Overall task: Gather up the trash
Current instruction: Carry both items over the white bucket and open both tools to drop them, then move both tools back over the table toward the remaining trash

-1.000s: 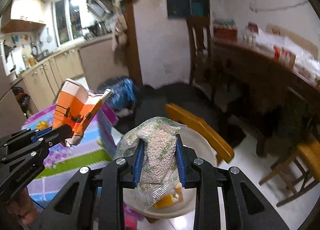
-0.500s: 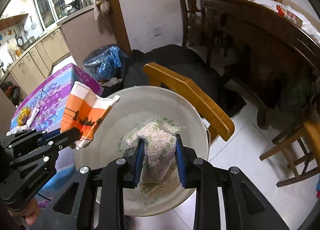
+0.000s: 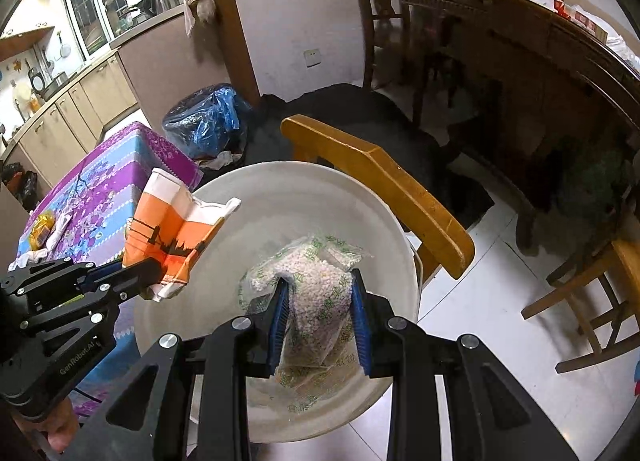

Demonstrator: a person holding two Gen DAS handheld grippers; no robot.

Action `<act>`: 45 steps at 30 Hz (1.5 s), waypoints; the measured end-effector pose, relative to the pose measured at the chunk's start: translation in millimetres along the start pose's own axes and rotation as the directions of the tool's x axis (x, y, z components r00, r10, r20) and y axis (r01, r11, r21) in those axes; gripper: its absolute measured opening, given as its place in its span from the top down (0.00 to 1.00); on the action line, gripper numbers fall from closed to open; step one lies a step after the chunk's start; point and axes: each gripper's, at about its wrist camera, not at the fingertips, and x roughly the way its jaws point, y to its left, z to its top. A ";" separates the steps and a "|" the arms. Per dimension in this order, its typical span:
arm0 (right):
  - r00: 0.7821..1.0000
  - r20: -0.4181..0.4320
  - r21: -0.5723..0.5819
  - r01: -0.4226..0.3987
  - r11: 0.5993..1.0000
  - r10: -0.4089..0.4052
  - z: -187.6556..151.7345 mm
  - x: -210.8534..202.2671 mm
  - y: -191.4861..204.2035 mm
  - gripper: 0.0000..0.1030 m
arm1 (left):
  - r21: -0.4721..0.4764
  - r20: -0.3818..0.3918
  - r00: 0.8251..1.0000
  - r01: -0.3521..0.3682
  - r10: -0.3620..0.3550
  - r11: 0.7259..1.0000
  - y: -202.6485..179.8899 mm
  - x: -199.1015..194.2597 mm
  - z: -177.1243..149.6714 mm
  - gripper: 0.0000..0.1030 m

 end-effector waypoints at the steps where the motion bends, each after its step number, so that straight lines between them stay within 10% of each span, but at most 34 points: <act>1: 1.000 -0.002 0.001 -0.001 1.000 0.001 -0.6 1.0 -0.1 0.71 | 0.001 -0.004 1.000 -0.002 0.002 1.000 -0.8 1.2 -0.6 0.89; 13: 1.000 0.002 0.024 -0.003 1.000 0.003 -2.1 7.0 -8.7 0.62 | -0.007 -0.012 0.999 -0.042 0.042 0.999 -0.8 3.6 -2.5 0.63; 37: 0.992 0.126 0.002 0.000 1.000 0.000 -8.0 -38.4 4.0 0.59 | -0.008 0.027 0.998 -0.056 0.056 0.998 4.1 -20.8 -12.5 0.62; 45: 0.912 0.409 -0.057 0.006 0.998 0.018 -42.6 -113.6 50.2 0.28 | -0.024 0.135 0.986 -0.096 0.099 0.995 28.0 -67.7 -34.2 0.41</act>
